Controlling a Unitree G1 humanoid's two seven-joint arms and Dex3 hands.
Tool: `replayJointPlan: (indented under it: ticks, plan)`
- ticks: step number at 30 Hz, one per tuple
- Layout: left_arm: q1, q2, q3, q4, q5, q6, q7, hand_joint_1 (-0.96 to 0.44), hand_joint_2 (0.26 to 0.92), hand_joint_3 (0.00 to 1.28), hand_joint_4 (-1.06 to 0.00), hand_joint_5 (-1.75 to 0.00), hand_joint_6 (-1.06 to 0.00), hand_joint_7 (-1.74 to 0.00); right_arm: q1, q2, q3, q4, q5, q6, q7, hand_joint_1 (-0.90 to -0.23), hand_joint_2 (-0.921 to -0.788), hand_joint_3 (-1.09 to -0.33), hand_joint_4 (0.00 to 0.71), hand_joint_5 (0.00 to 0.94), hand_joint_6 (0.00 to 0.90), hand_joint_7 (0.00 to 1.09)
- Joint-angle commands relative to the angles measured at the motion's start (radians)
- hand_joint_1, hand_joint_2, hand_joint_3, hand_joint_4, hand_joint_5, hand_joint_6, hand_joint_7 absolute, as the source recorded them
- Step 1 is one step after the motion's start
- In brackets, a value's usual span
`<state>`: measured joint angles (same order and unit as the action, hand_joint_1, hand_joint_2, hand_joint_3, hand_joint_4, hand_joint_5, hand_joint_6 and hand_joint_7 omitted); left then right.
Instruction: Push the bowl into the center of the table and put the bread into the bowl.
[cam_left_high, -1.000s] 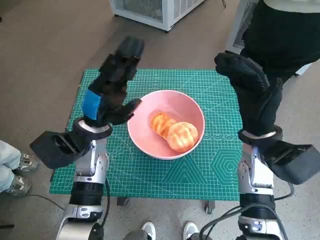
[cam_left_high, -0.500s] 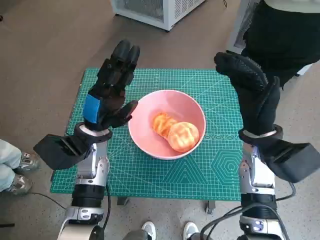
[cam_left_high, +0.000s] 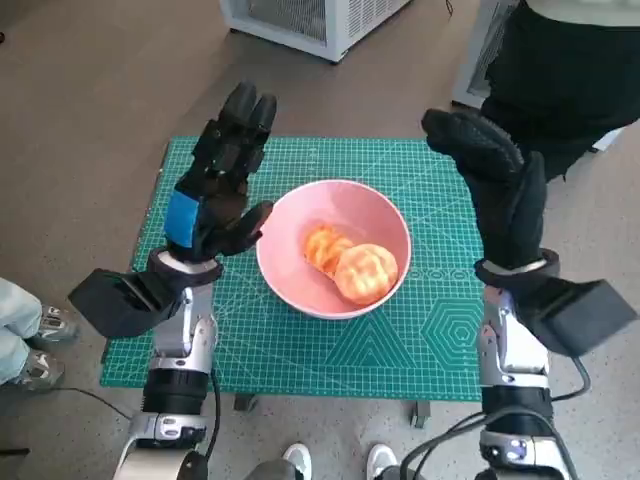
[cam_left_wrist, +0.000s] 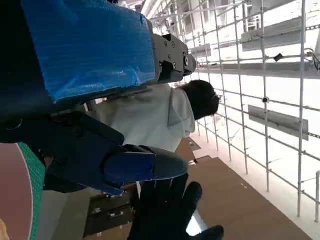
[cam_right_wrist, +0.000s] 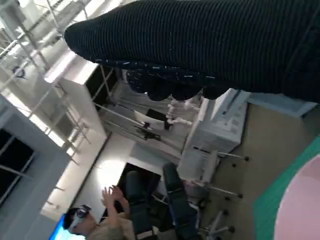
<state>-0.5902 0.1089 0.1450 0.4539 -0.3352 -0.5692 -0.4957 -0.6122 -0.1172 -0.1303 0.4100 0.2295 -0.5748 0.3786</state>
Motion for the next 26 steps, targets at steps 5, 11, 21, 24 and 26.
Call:
replayJointPlan:
  ticks: [5, 11, 21, 24, 26]
  plan:
    - [0.000, -0.002, -0.010, 0.004, 0.022, -0.014, -0.004, -0.69, 0.921, 0.39, -0.11, -0.01, -0.18, -0.02, -0.005, -0.018, -0.001, 0.047, -0.002, -0.005, 0.011, -0.703, -0.921, -0.739, 0.211, 0.000, 0.108, 0.46]
    - [0.007, -0.004, -0.018, -0.003, 0.036, -0.017, 0.003, -0.67, 0.921, 0.40, -0.10, -0.01, -0.18, -0.02, -0.003, -0.018, 0.003, 0.052, 0.001, -0.008, 0.016, -0.712, -0.921, -0.740, 0.210, 0.000, 0.105, 0.46]
    - [0.021, -0.010, -0.030, -0.011, 0.059, -0.026, 0.016, -0.67, 0.921, 0.40, -0.08, 0.00, -0.17, -0.01, 0.003, -0.012, -0.004, 0.058, 0.042, 0.001, 0.046, -0.730, -0.921, -0.738, 0.206, 0.000, 0.103, 0.46]
    - [0.029, -0.011, -0.032, -0.022, 0.063, -0.025, 0.019, -0.68, 0.921, 0.40, -0.07, 0.00, -0.16, -0.01, 0.004, -0.008, -0.006, 0.062, 0.060, 0.005, 0.057, -0.731, -0.921, -0.738, 0.204, 0.000, 0.107, 0.46]
    - [0.035, -0.011, -0.034, -0.029, 0.066, -0.024, 0.022, -0.68, 0.921, 0.40, -0.07, 0.00, -0.16, -0.01, 0.005, -0.006, -0.007, 0.064, 0.070, 0.005, 0.062, -0.730, -0.921, -0.738, 0.203, 0.000, 0.109, 0.46]
